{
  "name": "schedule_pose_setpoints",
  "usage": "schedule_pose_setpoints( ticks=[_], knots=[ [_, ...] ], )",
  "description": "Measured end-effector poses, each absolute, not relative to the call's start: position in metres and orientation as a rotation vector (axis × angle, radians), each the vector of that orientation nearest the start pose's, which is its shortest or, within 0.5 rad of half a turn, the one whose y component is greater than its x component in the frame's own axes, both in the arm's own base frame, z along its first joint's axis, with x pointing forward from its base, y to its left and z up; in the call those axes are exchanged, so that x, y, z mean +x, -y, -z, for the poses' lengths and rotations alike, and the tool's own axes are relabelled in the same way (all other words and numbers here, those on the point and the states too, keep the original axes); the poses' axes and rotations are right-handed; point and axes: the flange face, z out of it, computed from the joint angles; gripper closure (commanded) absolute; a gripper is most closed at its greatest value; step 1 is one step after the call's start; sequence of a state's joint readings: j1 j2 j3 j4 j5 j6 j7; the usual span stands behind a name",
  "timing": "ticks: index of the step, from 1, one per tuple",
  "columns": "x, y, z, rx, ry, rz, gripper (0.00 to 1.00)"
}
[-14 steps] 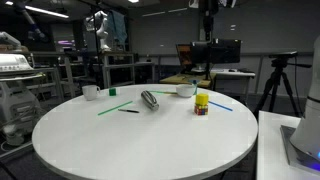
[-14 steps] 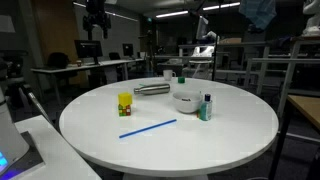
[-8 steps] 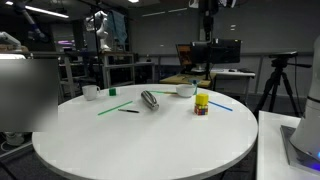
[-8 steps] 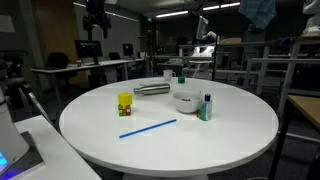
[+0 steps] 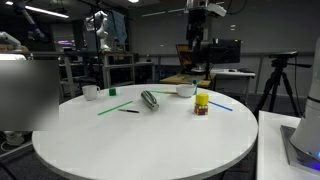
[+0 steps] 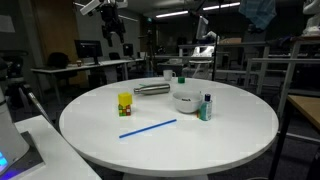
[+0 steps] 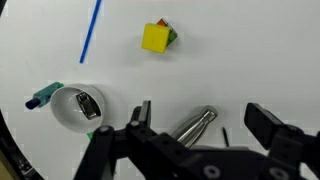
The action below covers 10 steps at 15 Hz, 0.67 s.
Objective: Set the metal bottle upright on the table
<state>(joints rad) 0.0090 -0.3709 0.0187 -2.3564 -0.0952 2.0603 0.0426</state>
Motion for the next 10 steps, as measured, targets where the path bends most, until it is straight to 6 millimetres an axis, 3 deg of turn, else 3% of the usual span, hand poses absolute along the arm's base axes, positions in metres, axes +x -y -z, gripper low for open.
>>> schedule_pose_setpoints(
  ticks=[4, 10],
  knots=[
    [0.502, -0.030, -0.446, -3.269, -0.128, 0.157, 0.00],
    [0.600, -0.107, -0.400, -3.243, -0.101, 0.303, 0.00]
  ],
)
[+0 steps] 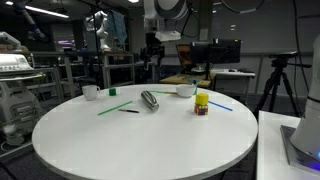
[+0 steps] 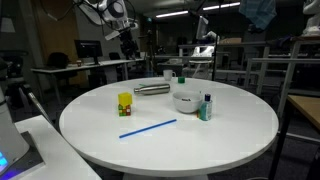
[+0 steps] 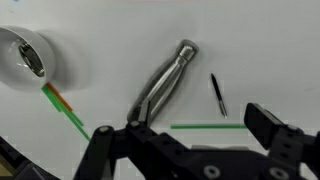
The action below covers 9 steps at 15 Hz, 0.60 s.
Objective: Set the metal bottle upright on the table
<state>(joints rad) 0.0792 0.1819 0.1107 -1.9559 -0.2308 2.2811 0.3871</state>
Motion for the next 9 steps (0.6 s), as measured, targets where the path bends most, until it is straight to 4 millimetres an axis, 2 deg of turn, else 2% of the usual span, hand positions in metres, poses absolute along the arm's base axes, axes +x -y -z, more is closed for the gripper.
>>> schedule_pose_setpoints(
  ticks=[2, 4, 6, 9],
  knots=[
    [0.627, -0.132, -0.388, -3.204, -0.175, 0.320, 0.00],
    [0.649, -0.143, -0.381, -3.169, -0.284, 0.331, 0.00],
    [0.666, -0.139, -0.376, -3.150, -0.407, 0.344, 0.00],
    [0.679, -0.113, -0.373, -3.131, -0.621, 0.375, 0.00]
  ],
)
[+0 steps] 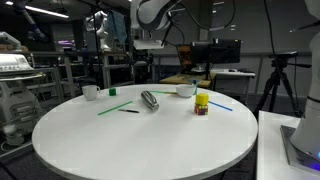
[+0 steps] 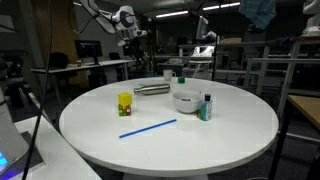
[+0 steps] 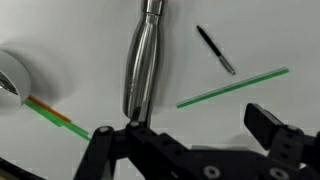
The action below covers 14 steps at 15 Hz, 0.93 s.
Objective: Set the metal bottle upright on the table
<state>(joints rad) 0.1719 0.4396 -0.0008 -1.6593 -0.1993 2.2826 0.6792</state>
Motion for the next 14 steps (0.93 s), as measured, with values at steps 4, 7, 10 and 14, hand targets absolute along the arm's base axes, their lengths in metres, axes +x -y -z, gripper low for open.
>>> schedule_pose_setpoints(
  ticks=[4, 7, 10, 14],
  knots=[
    [0.683, -0.068, -0.368, -3.082, -0.935, 0.388, 0.00],
    [0.675, -0.055, -0.350, -3.058, -1.081, 0.335, 0.00],
    [0.663, -0.059, -0.326, -3.046, -1.151, 0.234, 0.00],
    [0.648, -0.078, -0.300, -3.036, -1.144, 0.095, 0.00]
  ],
)
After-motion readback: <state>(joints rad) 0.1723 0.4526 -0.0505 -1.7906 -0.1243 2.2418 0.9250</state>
